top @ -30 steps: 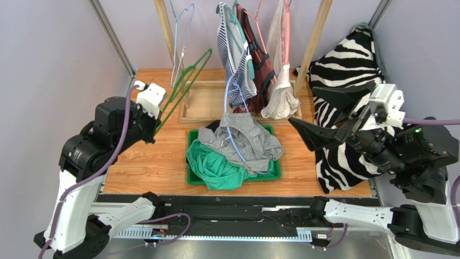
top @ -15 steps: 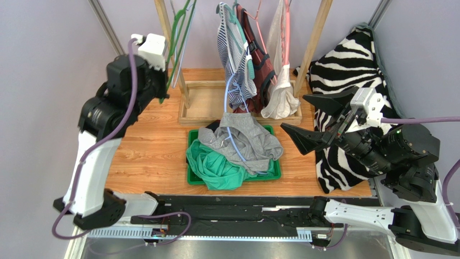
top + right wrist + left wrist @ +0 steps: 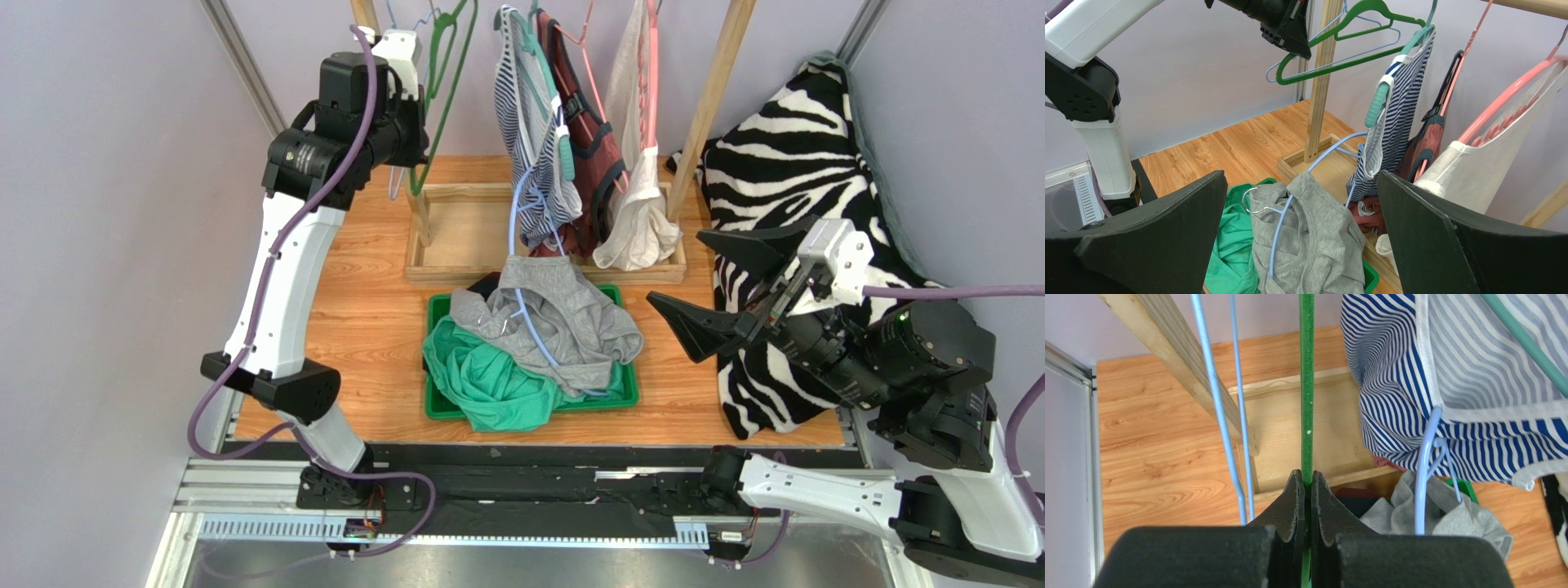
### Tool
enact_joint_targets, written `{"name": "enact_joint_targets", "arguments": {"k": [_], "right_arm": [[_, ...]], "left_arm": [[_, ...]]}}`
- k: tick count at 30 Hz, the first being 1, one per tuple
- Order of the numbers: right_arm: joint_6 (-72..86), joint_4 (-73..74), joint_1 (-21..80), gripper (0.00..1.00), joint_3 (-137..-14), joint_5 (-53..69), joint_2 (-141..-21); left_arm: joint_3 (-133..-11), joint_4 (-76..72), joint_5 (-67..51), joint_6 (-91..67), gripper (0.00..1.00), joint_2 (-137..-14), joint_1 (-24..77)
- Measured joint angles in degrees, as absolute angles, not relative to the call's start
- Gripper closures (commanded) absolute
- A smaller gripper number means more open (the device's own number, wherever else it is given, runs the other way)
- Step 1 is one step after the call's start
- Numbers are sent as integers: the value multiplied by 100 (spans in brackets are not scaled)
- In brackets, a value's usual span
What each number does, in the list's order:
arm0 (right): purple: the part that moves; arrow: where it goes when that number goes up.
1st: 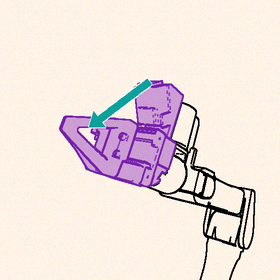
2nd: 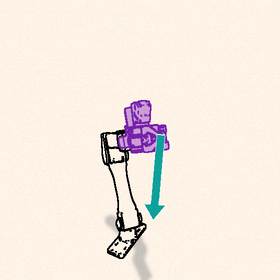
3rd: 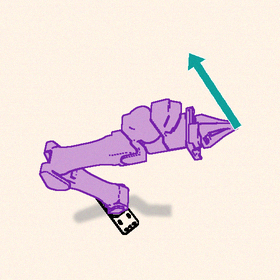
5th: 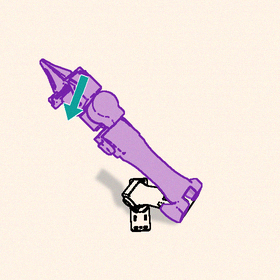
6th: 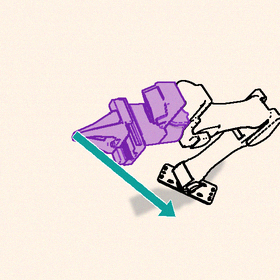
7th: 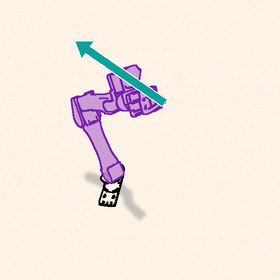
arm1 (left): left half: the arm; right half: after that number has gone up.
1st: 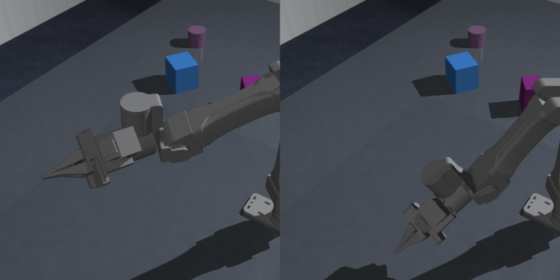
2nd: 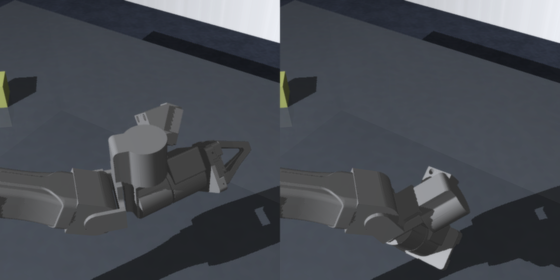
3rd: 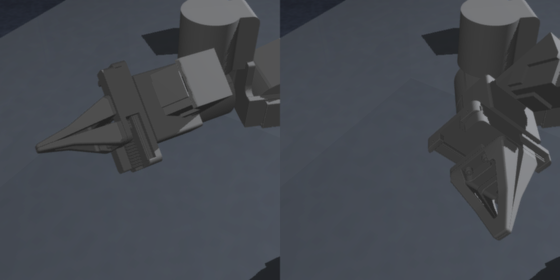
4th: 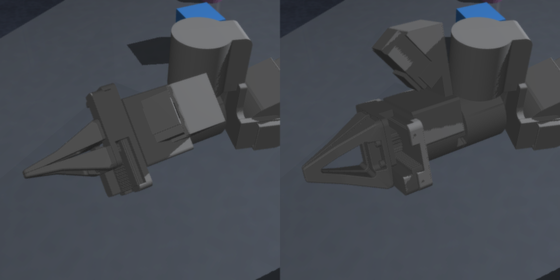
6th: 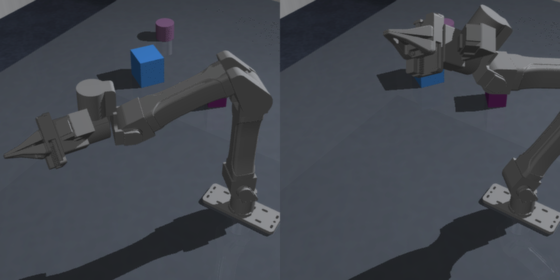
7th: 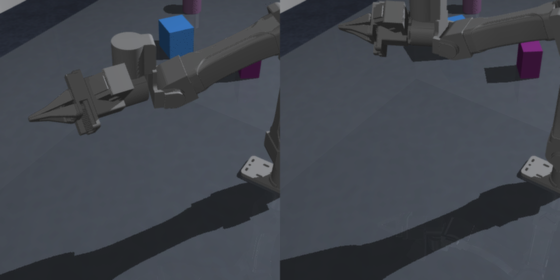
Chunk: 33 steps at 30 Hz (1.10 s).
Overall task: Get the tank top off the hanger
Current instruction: Place the hanger at the clothesline.
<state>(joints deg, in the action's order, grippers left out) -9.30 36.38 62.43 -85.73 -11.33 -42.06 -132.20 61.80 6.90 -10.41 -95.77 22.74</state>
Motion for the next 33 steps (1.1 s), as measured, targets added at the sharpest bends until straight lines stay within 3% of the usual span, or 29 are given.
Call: {"name": "enact_joint_targets", "arguments": {"k": [13, 23, 31, 32, 33], "right_arm": [[-928, 3704, 6243, 0, -8228, -1221, -3909], [-950, 3819, 6243, 0, -7953, -1758, -3839], [-893, 3747, 6029, 0, -6672, -2281, -3835], [-803, 3684, 5835, 0, -6434, -2169, -3883], [-735, 3649, 5673, 0, -6294, -2093, -3929]], "left_arm": [[-13659, 6084, 172, -939, 100, -10099, 2163], [-13531, 5918, 965, -582, 100, -10226, 2163], [-12787, 5629, 1455, -458, 100, -9776, 2161], [-12709, 5625, 1522, -454, 97, -9690, 2156], [-12639, 5623, 1577, -443, 87, -9603, 2156]]}}
